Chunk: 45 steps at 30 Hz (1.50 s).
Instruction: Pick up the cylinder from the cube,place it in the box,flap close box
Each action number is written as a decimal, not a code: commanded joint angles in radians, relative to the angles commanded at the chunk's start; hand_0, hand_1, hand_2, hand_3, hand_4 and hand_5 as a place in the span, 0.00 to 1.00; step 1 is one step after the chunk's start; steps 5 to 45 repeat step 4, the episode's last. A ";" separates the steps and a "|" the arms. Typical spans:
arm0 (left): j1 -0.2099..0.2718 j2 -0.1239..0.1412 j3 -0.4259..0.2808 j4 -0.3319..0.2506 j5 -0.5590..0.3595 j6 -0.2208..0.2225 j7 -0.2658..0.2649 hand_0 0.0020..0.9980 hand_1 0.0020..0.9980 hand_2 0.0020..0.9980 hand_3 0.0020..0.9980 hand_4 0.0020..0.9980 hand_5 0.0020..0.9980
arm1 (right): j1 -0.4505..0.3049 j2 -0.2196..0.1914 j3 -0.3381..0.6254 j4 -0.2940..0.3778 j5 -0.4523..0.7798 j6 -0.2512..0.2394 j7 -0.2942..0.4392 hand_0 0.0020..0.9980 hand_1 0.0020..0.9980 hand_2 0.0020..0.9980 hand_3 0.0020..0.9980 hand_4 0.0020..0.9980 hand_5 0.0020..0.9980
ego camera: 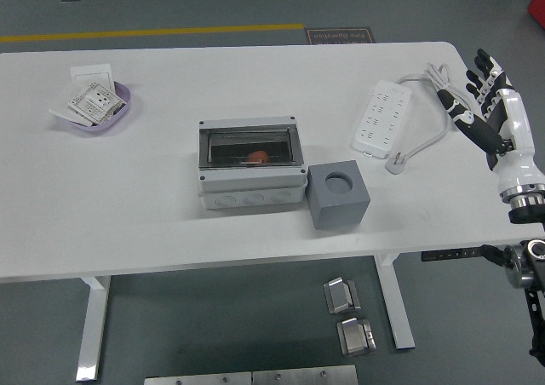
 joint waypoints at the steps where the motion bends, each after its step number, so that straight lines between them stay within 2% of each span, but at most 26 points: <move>1: -0.001 0.002 0.003 0.000 -0.003 0.000 0.000 0.75 0.78 0.74 0.84 0.82 0.56 | 0.001 0.001 -0.001 -0.001 0.000 -0.001 -0.001 0.97 0.94 1.00 0.97 0.93 0.54; 45: -0.002 0.007 0.017 0.000 -0.020 0.000 0.002 0.75 0.78 0.74 0.84 0.82 0.56 | 0.001 0.007 -0.006 -0.004 -0.001 -0.002 -0.002 0.97 0.94 1.00 0.97 0.93 0.54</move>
